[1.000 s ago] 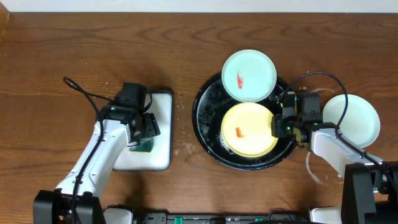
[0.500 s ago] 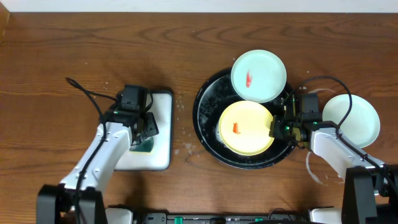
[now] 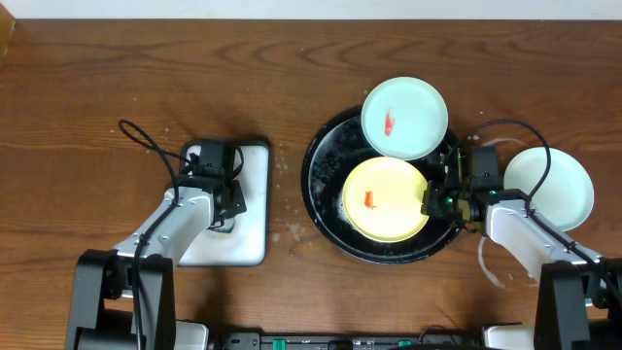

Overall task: Clean dirty plates on tray and stack at the side
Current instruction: 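Lift the green sponge with the left gripper and carry it to the yellow plate, then scrub the yellow plate with the sponge while the right gripper holds its rim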

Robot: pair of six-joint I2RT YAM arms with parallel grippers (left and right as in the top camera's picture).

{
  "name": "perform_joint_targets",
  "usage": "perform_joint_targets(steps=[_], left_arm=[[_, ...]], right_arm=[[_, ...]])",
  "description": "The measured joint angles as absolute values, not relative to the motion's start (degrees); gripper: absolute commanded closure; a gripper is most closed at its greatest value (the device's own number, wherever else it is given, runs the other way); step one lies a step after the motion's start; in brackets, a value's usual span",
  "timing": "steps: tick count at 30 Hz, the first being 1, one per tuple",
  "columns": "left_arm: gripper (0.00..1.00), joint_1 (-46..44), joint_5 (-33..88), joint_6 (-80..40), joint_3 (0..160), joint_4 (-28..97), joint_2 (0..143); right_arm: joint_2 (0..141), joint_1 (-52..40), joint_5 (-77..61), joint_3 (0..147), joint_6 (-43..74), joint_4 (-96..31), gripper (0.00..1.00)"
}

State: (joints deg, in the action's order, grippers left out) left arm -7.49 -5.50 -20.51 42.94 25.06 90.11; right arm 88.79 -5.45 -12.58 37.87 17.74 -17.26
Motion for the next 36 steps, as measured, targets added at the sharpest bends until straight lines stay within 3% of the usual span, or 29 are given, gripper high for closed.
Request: perform_joint_targets(steps=[15, 26, 36], left_arm=[[0.92, -10.9, 0.8, -18.7, 57.5, 45.4, 83.3], [0.93, -30.3, 14.0, -26.7, 60.8, 24.9, 85.1], [0.92, -43.7, 15.6, -40.9, 61.0, 7.2, 103.5]], right_arm=[[88.8, -5.5, -12.5, 37.9, 17.5, -17.3, 0.99], [88.7, -5.5, -12.4, 37.9, 17.4, -17.5, 0.99], [88.6, -5.5, -12.4, 37.9, 17.4, -17.8, 0.99]])
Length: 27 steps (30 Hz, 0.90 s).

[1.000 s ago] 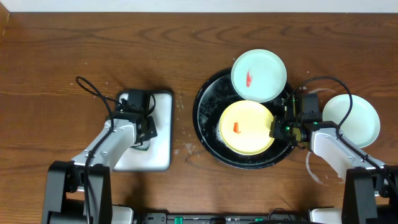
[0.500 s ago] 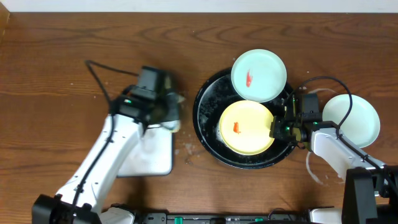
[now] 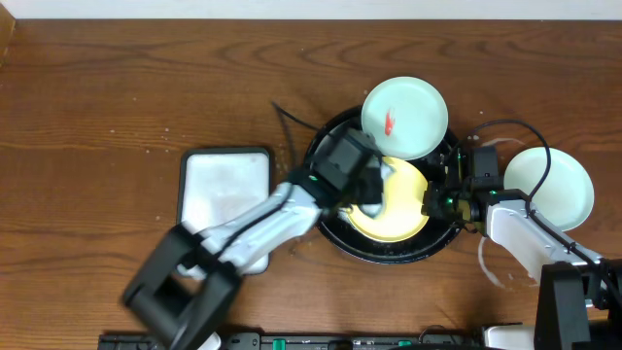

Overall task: Clean dirty plates on tray and stack at the side
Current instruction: 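Scrub the yellow plate with the sponge while the right gripper holds its rim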

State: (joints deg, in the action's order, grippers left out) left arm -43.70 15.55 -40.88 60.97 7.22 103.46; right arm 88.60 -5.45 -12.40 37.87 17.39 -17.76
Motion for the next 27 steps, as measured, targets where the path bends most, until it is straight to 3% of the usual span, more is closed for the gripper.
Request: perform_joint_targets(steps=[9, 18, 27], left_arm=[[0.93, -45.2, 12.2, -45.2, 63.0, 8.5, 109.6], [0.93, -45.8, -2.0, -43.3, 67.3, 19.3, 109.9], [0.92, -46.7, -1.7, -43.7, 67.0, 11.2, 111.8]], right_arm=[[88.5, -5.5, -12.6, 37.9, 17.4, -17.9, 0.99], [88.5, -5.5, -13.7, 37.9, 17.4, -18.6, 0.99], [88.5, -5.5, -14.3, 37.9, 16.9, -18.9, 0.99]])
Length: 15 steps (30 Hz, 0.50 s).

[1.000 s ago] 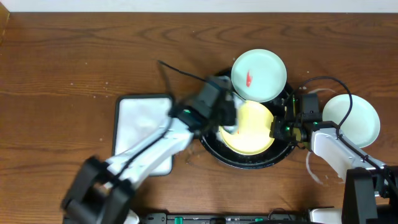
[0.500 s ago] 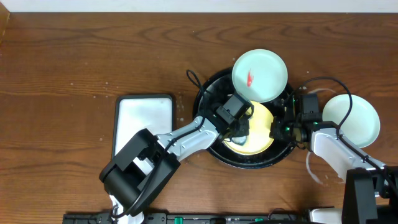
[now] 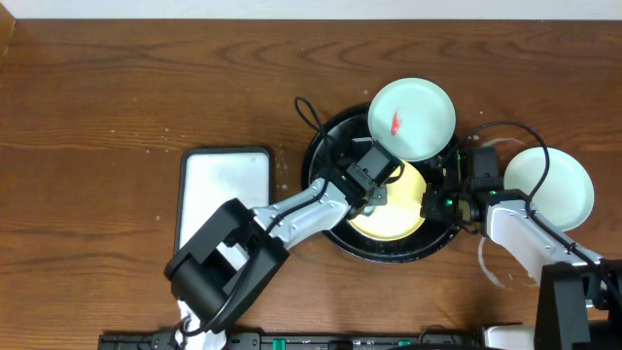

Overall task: Clean dirty plates on tray and stack at the side
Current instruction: 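Scrub the yellow plate with the sponge while the right gripper holds its rim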

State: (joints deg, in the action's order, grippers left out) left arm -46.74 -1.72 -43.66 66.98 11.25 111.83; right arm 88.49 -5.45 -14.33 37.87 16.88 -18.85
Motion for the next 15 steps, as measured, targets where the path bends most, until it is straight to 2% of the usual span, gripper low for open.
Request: perform_joint_targets(steps=[10, 15], left_arm=[[0.93, -48.1, 9.2, -50.9, 67.0, 3.6, 113.8], [0.93, -48.3, 11.0, -49.6, 67.0, 3.2, 113.9]], right_arm=[[88.4, -5.5, -12.6, 37.9, 15.9, -18.6, 0.99], [88.4, -5.5, -12.6, 37.9, 15.9, -18.6, 0.99]])
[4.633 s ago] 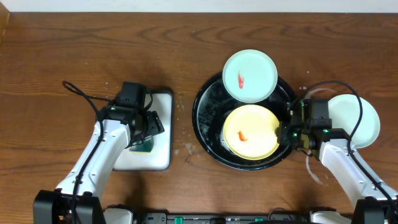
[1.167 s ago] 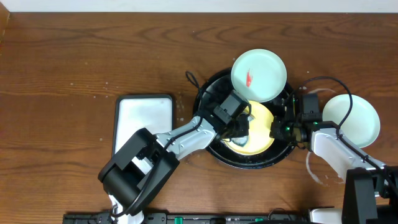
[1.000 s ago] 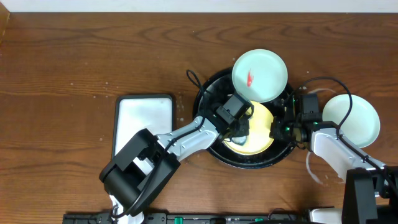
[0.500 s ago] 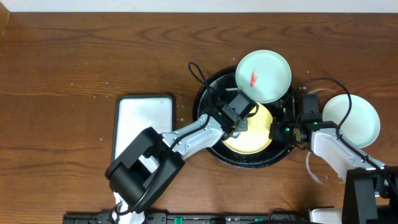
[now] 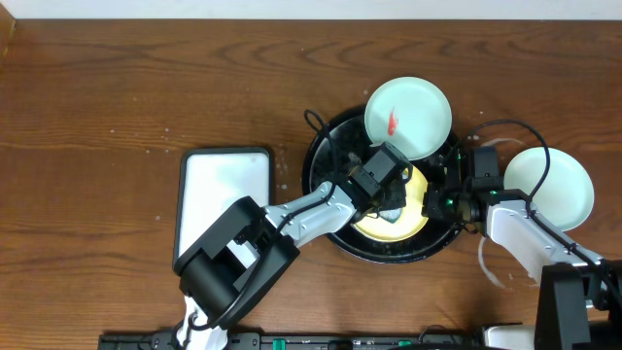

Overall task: Clean dirty plates on tray and stack at the side
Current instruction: 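Scrub the yellow plate with the sponge while the right gripper holds its rim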

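A black round tray (image 5: 324, 199) holds a yellow plate (image 5: 389, 227). A pale green plate (image 5: 413, 112) with a red smear (image 5: 392, 123) rests on the tray's far rim. My left gripper (image 5: 392, 192) is low over the middle of the yellow plate and hides its centre. Whether the left gripper holds anything cannot be made out. My right gripper (image 5: 433, 201) is at the yellow plate's right edge and appears shut on its rim.
A clean pale plate (image 5: 550, 187) lies on the table to the right of the tray. A white rectangular tray (image 5: 224, 199) lies to the left. Cables loop near the tray's far rim and by the right arm.
My left gripper has shifted a little to the right across the yellow plate. The pale green plate sits slightly further left. The right arm is unchanged.
My left gripper was first down on the white rectangular tray, and the yellow plate showed a red spot. Then the left arm was reaching over the black tray. After that it was on the yellow plate, covering the spot. The right gripper stayed at the plate's edge throughout.
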Robot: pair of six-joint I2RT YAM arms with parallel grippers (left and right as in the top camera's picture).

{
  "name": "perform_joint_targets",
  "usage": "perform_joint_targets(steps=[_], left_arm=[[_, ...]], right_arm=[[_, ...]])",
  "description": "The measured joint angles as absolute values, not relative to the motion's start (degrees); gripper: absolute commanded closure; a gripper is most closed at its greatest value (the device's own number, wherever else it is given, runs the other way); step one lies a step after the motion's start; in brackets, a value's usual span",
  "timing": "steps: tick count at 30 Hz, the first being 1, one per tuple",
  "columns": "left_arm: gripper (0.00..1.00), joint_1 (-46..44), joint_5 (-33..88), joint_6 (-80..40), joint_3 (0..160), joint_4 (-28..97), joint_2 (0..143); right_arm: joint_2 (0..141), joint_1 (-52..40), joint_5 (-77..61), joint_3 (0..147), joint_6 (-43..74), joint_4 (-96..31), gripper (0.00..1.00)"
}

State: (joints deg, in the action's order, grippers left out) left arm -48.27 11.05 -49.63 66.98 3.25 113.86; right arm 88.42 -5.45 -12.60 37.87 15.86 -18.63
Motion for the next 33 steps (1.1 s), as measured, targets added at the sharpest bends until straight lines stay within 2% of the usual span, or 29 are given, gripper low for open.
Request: perform_joint_targets(steps=[4, 7, 11, 16, 24, 33], left_arm=[[0.93, -48.3, 12.2, -44.8, 67.0, 3.9, 113.9], [0.93, -48.2, 12.8, -41.4, 68.2, 8.9, 113.8], [0.93, -46.8, 13.3, -40.7, 69.7, 18.0, 112.9], [0.92, -43.6, 14.8, -40.4, 70.5, 21.8, 112.7], [0.93, -41.0, 13.2, -35.8, 70.1, 14.6, 113.4], [0.92, -43.7, 17.6, -43.9, 69.9, 6.3, 115.3]], right_arm=[[88.4, -5.5, -12.6, 37.9, 15.9, -18.6, 0.99], [88.4, -5.5, -12.6, 37.9, 15.9, -18.7, 0.99], [88.4, -5.5, -12.6, 37.9, 15.8, -18.7, 0.99], [88.4, -5.5, -12.6, 37.9, 15.8, -18.7, 0.99], [88.4, -5.5, -13.0, 37.9, 15.8, -18.9, 0.99], [88.4, -5.5, -13.0, 37.9, 15.8, -18.8, 0.99]])
